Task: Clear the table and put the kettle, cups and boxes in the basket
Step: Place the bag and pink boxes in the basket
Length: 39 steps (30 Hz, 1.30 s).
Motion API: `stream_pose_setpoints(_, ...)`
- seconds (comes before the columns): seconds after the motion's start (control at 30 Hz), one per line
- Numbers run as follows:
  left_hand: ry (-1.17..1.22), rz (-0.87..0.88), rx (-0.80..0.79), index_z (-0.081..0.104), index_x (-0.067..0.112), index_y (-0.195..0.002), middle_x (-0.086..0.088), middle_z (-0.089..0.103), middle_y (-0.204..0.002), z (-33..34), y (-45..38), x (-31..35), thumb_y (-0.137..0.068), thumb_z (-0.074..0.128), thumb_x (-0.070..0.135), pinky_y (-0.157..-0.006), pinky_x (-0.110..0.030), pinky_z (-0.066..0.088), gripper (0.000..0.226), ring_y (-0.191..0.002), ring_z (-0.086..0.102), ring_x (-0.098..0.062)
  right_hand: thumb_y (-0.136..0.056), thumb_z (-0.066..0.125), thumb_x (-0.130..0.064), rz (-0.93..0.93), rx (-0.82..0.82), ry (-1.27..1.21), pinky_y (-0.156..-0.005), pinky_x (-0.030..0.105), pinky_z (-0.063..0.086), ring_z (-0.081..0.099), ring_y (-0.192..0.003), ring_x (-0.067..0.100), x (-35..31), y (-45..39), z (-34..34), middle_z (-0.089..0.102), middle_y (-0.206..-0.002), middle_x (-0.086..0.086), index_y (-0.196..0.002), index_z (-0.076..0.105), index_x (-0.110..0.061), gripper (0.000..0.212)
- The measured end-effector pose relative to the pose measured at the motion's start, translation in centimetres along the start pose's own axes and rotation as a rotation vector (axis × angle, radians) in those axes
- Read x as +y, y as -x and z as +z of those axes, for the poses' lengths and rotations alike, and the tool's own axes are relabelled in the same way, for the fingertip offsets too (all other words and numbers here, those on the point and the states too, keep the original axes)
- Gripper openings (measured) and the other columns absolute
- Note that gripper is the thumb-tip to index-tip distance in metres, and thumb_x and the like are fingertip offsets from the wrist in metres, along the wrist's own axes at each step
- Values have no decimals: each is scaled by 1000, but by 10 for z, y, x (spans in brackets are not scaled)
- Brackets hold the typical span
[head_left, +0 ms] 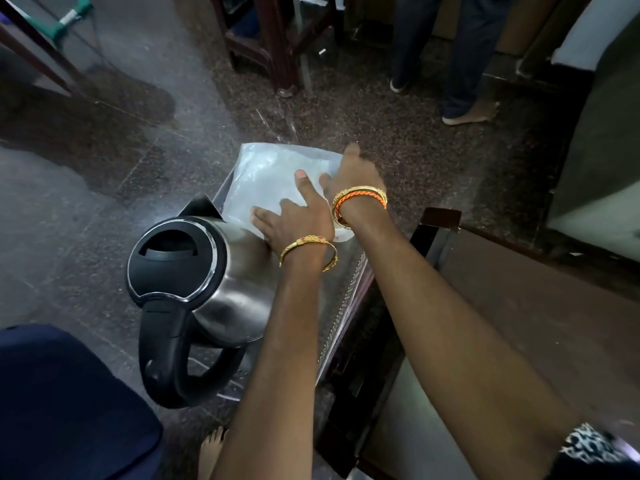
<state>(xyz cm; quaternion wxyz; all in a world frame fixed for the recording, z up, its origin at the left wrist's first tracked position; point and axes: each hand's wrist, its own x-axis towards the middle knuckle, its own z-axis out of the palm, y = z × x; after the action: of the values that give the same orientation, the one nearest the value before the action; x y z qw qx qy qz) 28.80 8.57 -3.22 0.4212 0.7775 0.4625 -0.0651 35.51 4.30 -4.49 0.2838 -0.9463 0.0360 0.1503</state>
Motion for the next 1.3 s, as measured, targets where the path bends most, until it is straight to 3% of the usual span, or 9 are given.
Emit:
stream_pose_setpoints(0.23,-34,179,203,40,7,-136,-22,10,-155,7,9,-14,-97,37,32,-118,-45,14,46,-144,9,-33,-93,47,-34,-34,61,-222,-97,42,42,48,-120,35,24,21,-15,51,-129,20,-125,46,-4,44)
stream_pose_setpoints(0.4,81,735,400,63,-2,-99,-24,59,-106,38,71,-41,-84,51,5,-88,-28,40,20,-99,56,-31,-86,56,-12,-51,535,-586,-62,24,39,60,-70,20,90,77,-37,67,-72,9,-77,63,-5,13)
stream_pose_setpoints(0.5,127,824,175,63,-2,-93,-19,66,-90,76,119,-66,-87,49,4,-74,-10,37,16,-83,59,-23,-87,58,-13,91,708,-635,-49,15,30,45,-54,9,156,124,-33,48,-51,-8,-67,56,-8,21)
stream_pose_setpoints(0.67,-20,781,-233,61,3,-96,-13,70,-85,151,191,-122,-93,46,13,-73,-33,49,18,-79,66,-28,-88,51,-21,497,787,-569,-49,22,18,37,-44,11,273,202,-8,27,-41,-10,-52,25,-26,45)
stream_pose_setpoints(0.77,-162,814,-407,61,5,-95,-12,69,-87,189,229,-152,-92,49,11,-71,-37,48,14,-80,65,-31,-87,47,-21,645,816,-534,-52,31,27,37,-46,26,332,246,3,44,-45,12,-52,38,-14,37)
stream_pose_setpoints(0.93,-336,852,-615,61,9,-96,-10,69,-89,239,291,-183,-88,54,15,-71,-38,50,12,-83,64,-30,-89,50,-14,774,910,-503,-54,36,32,34,-52,19,404,304,-3,44,-50,14,-57,34,-17,36)
stream_pose_setpoints(1.1,-475,796,-798,60,10,-99,-9,68,-95,292,354,-197,-86,60,26,-77,-36,52,20,-85,65,-27,-91,50,-19,921,1037,-593,-60,38,40,50,-61,28,472,345,-27,57,-65,16,-67,51,-5,28)
stream_pose_setpoints(1.23,-555,724,-835,58,5,-99,-15,67,-103,329,391,-201,-86,61,32,-86,-41,50,30,-95,62,-31,-88,55,-14,1054,1208,-621,-74,38,42,55,-79,32,531,366,-59,56,-86,16,-86,55,-3,11)
stream_pose_setpoints(1.3,-535,716,-791,58,3,-96,-16,68,-101,340,404,-202,-86,61,31,-85,-41,50,31,-95,62,-32,-85,60,-16,1136,1210,-721,-78,35,43,56,-85,32,562,374,-71,54,-95,18,-99,53,-2,22)
